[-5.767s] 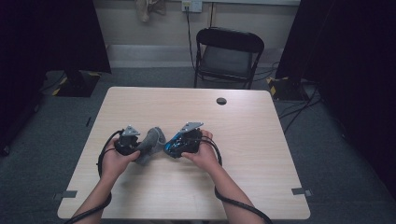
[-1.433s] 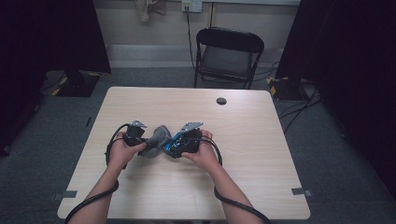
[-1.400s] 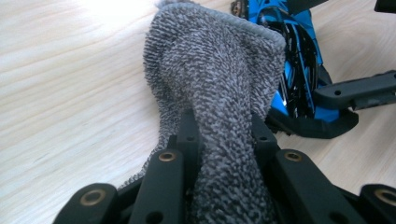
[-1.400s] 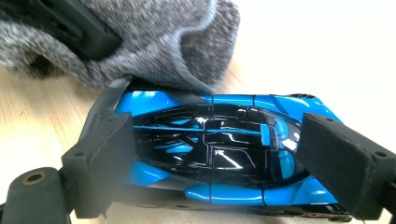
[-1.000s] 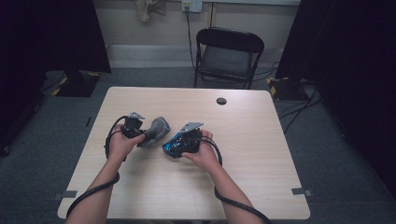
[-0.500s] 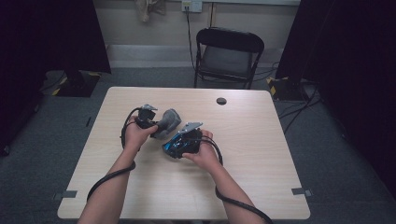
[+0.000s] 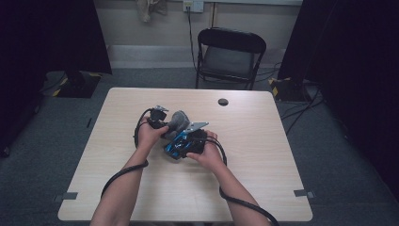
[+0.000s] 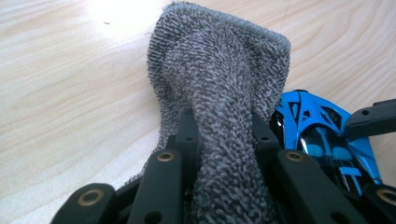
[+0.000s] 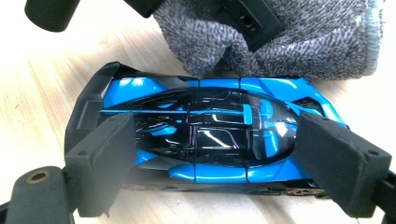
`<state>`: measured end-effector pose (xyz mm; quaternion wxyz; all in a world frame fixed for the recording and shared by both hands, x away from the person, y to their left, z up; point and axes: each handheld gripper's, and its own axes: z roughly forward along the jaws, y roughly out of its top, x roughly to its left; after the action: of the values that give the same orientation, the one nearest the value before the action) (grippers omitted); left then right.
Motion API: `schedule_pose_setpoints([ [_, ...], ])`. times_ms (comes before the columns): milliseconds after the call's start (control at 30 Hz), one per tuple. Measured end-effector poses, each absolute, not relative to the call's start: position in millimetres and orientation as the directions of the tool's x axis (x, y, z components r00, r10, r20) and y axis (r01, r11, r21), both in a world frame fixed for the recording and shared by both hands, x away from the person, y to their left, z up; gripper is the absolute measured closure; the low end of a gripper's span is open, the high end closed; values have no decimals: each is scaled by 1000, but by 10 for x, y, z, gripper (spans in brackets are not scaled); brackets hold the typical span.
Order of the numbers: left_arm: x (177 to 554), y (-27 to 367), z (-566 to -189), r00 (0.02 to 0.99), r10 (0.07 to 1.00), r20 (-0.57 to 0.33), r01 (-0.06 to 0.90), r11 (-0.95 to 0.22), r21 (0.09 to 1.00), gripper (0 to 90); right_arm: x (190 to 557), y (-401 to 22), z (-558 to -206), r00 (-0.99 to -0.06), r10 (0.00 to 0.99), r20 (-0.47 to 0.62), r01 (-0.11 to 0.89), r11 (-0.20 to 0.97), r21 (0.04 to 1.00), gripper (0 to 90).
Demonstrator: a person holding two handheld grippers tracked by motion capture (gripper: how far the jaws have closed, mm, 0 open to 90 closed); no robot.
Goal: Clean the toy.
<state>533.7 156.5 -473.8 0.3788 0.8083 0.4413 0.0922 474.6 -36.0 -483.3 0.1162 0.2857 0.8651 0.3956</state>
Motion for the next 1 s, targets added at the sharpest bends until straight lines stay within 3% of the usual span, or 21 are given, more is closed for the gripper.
schedule_pose_setpoints([
  [1000,5152,1658,-4779,659,729,-185,618,-386,685,721,4748,-347,-4821,-809,587,24,409,533,741,130],
])
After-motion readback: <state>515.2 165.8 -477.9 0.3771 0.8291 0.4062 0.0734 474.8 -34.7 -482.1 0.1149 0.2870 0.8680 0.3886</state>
